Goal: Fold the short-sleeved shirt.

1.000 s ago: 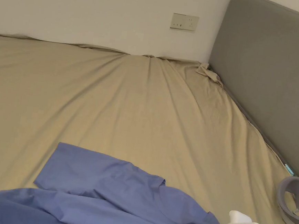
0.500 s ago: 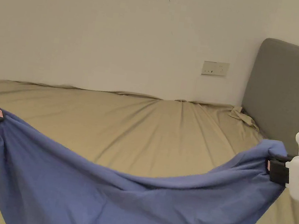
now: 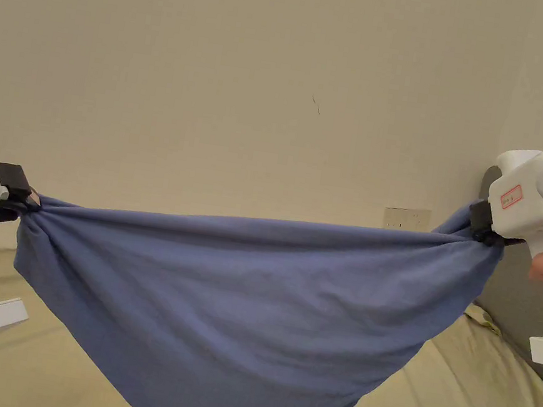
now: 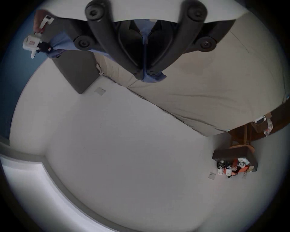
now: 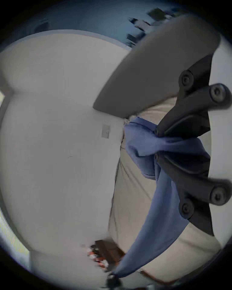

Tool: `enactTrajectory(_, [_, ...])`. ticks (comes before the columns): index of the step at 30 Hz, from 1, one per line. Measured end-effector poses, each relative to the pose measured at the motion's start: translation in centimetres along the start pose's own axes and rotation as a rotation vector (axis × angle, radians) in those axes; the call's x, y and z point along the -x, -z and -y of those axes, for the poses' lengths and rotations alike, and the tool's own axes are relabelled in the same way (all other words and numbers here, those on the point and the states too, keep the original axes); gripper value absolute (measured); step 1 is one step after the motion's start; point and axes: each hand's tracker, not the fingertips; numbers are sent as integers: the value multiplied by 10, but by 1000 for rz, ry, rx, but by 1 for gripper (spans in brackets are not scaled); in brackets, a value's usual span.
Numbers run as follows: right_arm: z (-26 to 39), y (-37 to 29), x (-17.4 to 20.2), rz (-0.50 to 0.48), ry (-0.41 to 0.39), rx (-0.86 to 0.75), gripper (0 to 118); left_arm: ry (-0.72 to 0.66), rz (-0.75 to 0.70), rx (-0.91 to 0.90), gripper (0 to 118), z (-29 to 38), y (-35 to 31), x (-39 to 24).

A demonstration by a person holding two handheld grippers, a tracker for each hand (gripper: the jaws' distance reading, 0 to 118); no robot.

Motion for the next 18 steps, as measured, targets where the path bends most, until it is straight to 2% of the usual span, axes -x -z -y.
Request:
enactTrajectory(3, [-14,21,4,9,20,23,12,-32,5,40,2,3,12,-9])
enactTrajectory(6, [-15,46,0,-23,91,53,12,26,-31,42,2,-3,37,0])
enactTrajectory(7, [-13,53,-1,-19,118,68,12,38,-33,51,2,0,42,0])
enactTrajectory(10, [9,70,-3,-32,134,78,12,20,-17,87,2,7,65,16])
enactTrajectory(13, [48,92,-6,-36,143,125,12,37,-18,144,2,40,70,22])
enactTrajectory(18, [162,92,-9,-71,92,192,12,106,-23,256,2,117,62,50])
